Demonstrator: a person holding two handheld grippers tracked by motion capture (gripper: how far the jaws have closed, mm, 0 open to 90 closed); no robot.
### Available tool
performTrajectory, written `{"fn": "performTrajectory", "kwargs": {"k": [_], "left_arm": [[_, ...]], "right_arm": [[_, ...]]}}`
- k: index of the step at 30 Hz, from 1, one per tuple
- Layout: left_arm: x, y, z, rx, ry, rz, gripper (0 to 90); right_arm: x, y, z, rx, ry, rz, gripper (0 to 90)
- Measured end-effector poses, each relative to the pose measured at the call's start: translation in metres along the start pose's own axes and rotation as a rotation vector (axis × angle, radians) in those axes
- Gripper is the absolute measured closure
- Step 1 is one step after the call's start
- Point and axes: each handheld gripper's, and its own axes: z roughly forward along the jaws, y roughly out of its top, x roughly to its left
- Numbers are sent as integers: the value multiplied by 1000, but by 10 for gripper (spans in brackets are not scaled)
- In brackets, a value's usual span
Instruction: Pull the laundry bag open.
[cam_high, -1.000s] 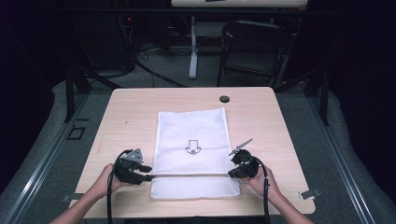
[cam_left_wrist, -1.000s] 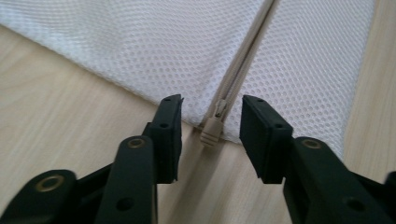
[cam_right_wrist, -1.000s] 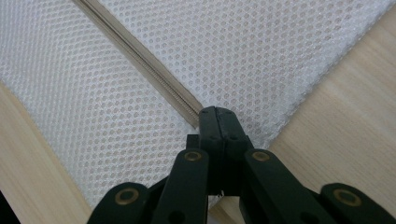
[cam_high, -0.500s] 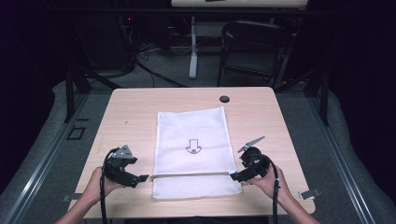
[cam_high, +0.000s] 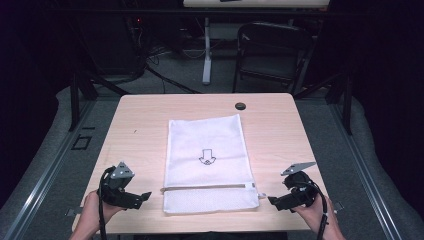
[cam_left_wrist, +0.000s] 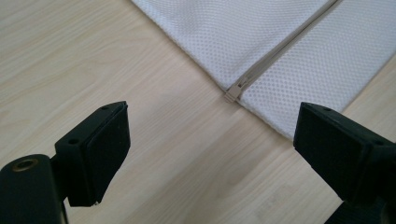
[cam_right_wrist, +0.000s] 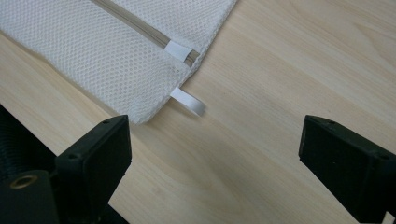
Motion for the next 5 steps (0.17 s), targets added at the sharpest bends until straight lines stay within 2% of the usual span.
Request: {"fn": "performTrajectory", "kwargs": {"k": [5], "left_arm": [[3, -4, 1, 3, 7, -15, 96]], "right_arm": [[-2, -2, 1, -16, 3, 5, 66]]}}
